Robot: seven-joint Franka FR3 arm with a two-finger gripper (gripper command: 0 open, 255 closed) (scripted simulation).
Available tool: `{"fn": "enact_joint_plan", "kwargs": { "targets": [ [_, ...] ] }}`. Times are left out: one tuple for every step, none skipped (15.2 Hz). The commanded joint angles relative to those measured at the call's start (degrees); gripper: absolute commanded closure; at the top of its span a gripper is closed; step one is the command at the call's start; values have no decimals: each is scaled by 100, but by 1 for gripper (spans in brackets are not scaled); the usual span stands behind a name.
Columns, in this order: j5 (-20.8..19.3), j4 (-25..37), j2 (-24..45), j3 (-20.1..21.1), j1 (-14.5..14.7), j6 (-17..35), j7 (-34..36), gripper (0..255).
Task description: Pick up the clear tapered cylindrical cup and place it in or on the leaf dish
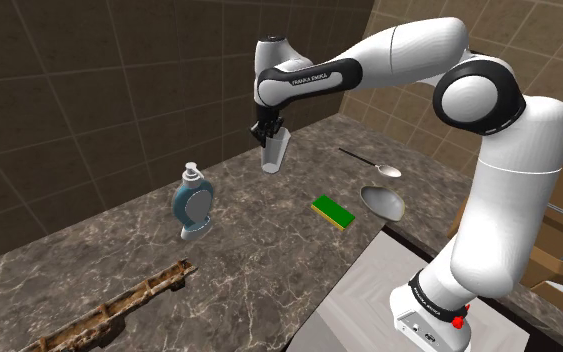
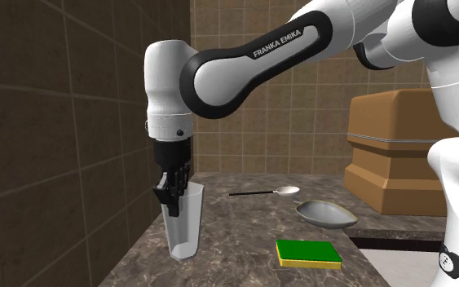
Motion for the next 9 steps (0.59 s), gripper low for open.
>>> {"fn": "enact_joint_plan", "kwargs": {
  "targets": [
    [0,0,0,0,0,0,0,255],
    [0,0,0,0,0,0,0,255],
    [0,2,0,0,0,-2,-1,255],
    [1,0,-2,0,-1,-2,-1,255],
    [1,1,-2,0,-1,-2,-2,255],
    [1,1,-1,0,-1,-2,-2,255],
    [0,0,0,0,0,1,0,255],
    [8,40,-26,3,-1,-64,-11,255],
    [17,80,-52,6,-1,-130,-22,255]
  ]
}}
